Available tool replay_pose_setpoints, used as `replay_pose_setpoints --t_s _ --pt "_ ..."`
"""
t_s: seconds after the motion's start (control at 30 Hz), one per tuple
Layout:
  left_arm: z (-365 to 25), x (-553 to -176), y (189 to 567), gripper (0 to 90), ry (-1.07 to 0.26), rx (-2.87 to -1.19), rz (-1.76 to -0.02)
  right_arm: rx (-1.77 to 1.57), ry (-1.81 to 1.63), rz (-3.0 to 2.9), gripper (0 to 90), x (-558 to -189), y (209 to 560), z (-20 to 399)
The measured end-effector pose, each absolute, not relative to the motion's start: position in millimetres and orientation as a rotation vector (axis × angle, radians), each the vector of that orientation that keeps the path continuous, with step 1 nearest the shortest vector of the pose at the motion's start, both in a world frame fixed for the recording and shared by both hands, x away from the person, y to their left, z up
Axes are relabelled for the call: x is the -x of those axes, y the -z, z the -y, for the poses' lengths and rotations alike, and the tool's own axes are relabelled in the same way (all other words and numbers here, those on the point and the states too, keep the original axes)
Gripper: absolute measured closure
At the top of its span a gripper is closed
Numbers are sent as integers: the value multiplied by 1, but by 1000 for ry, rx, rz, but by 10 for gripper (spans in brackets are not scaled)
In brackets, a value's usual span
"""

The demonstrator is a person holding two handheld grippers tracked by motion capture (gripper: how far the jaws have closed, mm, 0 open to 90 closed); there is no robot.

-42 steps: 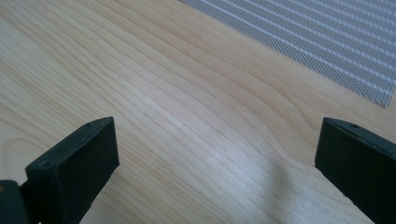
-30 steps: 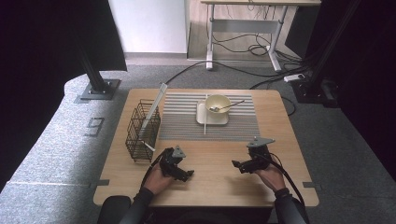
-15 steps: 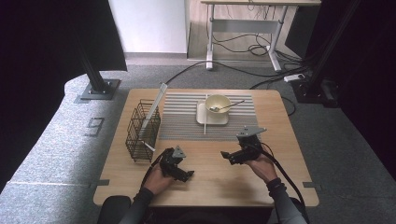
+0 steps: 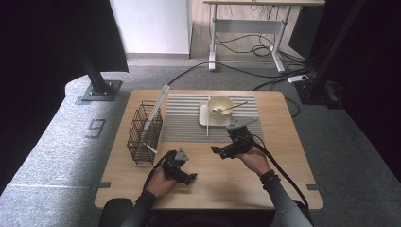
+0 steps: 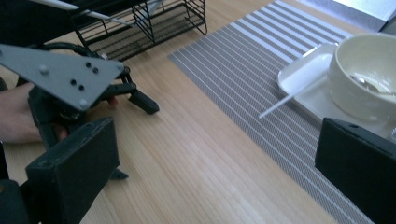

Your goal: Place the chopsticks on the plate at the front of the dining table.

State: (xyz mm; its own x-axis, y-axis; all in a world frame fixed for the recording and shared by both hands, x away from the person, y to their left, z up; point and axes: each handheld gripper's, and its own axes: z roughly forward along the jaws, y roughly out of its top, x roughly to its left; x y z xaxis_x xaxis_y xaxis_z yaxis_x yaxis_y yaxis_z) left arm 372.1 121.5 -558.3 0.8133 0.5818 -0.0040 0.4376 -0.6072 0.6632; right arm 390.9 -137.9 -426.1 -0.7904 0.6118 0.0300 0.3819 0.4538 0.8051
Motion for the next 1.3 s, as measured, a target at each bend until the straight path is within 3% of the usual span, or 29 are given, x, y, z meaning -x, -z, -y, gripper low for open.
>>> replay_pose_setpoints --t_s 0.73,1.3 --pt "-121 -372 558 0 -274 -2320 -743 -645 -1287 -2570 0 -396 391 56" --pt "-121 -372 558 0 -275 -2322 -743 -484 -1308 -2652 2 -388 384 -6"
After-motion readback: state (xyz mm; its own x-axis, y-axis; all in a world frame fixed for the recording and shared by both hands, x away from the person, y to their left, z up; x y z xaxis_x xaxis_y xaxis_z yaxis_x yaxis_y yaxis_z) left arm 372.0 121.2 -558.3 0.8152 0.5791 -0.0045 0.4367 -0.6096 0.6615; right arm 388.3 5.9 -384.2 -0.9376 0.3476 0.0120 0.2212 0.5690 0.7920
